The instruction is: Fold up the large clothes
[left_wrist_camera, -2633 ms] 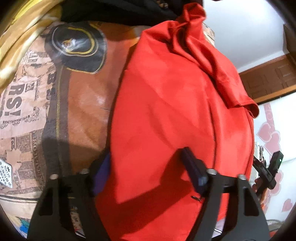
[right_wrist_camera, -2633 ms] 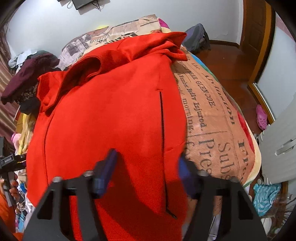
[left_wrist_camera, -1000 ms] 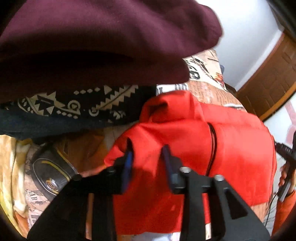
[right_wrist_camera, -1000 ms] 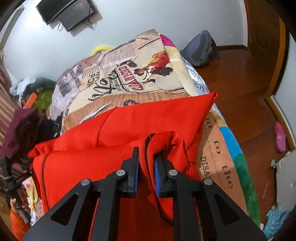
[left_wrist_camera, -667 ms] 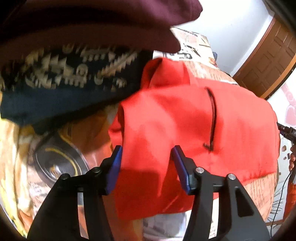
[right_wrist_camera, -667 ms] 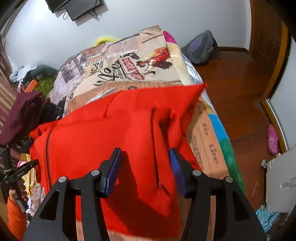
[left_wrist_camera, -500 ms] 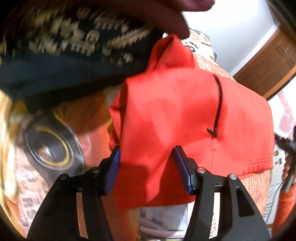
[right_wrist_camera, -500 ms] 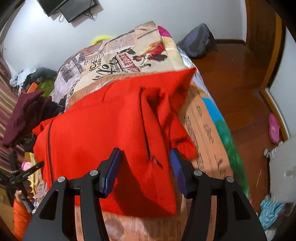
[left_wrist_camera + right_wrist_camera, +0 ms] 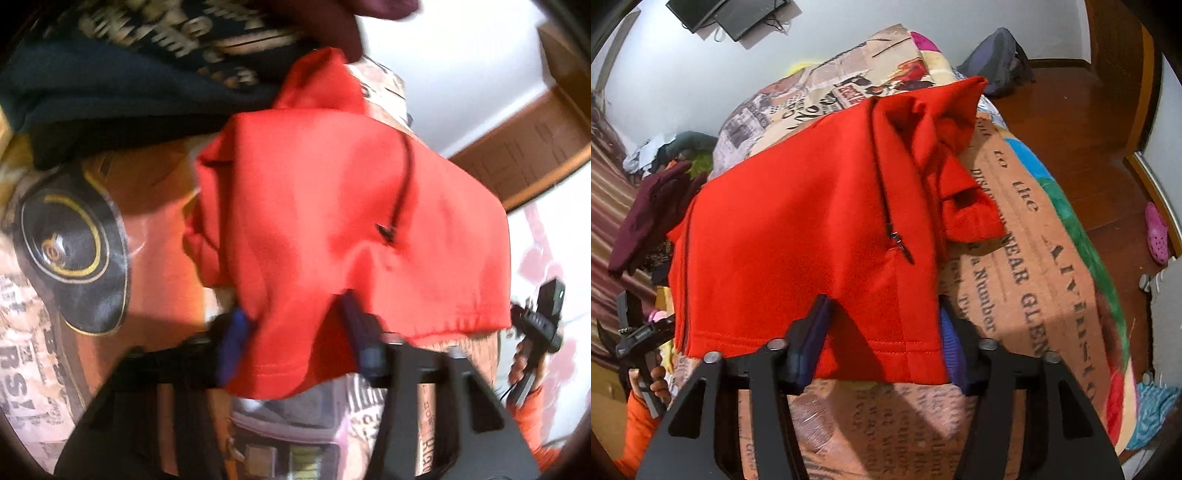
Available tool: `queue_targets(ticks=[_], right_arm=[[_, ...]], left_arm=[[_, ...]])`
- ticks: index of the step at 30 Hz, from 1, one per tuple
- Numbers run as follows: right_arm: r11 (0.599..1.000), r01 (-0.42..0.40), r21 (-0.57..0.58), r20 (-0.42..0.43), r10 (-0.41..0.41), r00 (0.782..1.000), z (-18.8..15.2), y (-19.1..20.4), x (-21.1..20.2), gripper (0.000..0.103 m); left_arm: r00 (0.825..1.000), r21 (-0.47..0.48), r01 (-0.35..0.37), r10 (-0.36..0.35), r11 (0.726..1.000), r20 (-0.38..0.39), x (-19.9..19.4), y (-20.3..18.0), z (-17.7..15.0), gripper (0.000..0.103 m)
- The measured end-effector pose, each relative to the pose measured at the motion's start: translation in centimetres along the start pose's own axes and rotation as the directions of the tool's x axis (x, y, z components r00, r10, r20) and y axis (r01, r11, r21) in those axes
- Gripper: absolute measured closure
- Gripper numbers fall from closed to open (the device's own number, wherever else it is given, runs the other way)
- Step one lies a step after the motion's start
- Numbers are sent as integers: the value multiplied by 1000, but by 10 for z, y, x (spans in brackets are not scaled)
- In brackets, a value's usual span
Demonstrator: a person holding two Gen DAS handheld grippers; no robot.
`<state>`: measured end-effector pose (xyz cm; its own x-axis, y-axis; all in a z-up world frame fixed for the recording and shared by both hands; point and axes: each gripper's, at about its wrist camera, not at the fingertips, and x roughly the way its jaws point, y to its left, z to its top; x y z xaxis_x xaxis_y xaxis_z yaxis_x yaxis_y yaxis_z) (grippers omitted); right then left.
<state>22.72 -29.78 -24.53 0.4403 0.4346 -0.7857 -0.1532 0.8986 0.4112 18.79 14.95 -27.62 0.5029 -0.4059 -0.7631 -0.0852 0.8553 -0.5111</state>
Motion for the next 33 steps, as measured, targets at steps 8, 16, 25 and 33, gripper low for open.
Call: queue_targets(ticks=[8, 16, 25, 33], right_arm=[[989, -140, 42, 49, 138, 989, 5, 6, -20, 88], [982, -185, -29, 185, 187, 965, 59, 33, -56, 88], [997, -74, 22, 284, 65, 957, 141, 29, -36, 88], [988, 156, -20, 229, -148, 962, 156, 27, 13, 81]], left_arm=[[991, 166, 80, -96, 983, 93, -37, -61, 2, 99], [948, 247, 144, -205, 958, 242, -85, -109, 64, 100], [942, 127, -94, 47, 987, 332, -55, -106, 156, 100], [943, 163, -184, 127, 969, 309, -24, -116, 173, 89]])
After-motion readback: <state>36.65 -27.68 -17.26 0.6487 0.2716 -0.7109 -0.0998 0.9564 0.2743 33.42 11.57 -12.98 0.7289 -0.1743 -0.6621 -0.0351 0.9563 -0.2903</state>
